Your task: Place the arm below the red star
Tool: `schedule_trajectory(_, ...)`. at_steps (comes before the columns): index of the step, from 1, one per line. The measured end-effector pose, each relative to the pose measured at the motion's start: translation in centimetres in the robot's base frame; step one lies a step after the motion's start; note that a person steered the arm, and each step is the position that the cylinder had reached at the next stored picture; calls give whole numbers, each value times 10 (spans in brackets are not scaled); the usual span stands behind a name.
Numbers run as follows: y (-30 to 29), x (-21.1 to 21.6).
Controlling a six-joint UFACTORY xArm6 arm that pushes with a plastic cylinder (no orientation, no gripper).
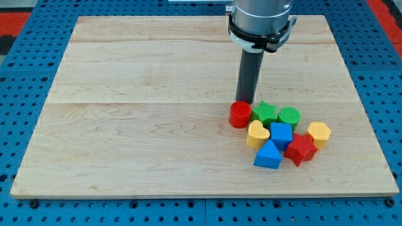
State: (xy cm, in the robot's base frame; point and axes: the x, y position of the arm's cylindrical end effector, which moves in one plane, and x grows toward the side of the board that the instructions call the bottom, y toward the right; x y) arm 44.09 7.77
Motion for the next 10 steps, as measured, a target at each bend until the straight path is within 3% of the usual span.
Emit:
schedule_trajectory(1, 59, -56)
schedule_trajectory(2, 152, -72)
schedule_trajectory(3, 239, -40)
schedule_trajectory(4, 267, -1)
schedule_trajectory(6, 234, 148)
schedule_trajectory(7, 174, 160)
schedule_trajectory(8, 162, 150)
schedule_trajectory(9, 93, 150)
schedule_trajectory(10, 62, 133)
